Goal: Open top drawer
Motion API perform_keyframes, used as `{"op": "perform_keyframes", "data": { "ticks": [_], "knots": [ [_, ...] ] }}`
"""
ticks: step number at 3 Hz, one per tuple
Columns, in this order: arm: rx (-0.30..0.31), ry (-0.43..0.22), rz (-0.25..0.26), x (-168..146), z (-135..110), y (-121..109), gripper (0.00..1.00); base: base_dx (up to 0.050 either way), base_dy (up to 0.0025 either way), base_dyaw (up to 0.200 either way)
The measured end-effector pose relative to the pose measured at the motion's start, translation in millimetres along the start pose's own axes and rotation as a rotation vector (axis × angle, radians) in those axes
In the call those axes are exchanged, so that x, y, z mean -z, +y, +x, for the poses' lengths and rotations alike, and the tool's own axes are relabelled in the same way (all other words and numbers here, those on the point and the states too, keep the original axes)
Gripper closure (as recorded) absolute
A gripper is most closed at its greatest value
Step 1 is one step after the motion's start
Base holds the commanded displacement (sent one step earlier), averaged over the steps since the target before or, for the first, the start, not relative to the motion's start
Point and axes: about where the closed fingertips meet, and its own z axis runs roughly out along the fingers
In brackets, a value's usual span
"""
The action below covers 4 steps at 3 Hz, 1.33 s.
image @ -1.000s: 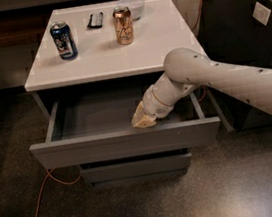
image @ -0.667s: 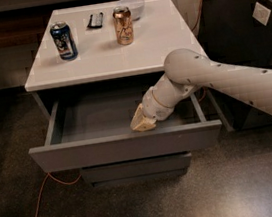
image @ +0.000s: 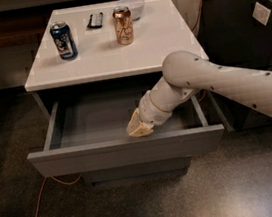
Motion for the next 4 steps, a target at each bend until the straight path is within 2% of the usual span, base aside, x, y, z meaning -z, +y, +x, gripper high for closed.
{"op": "perform_keyframes", "data": {
  "ticks": [1,2,4],
  "knots": [
    [-0.013,0.005,-0.038,-19.6,1.8,18.3,1.0,0.0,0.0,0.0],
    [-0.013,0.005,-0.038,-19.6,1.8,18.3,1.0,0.0,0.0,0.0],
    [-0.003,0.019,-0.063,-27.4,-0.1,32.2,1.0,0.0,0.0,0.0]
  ]
}}
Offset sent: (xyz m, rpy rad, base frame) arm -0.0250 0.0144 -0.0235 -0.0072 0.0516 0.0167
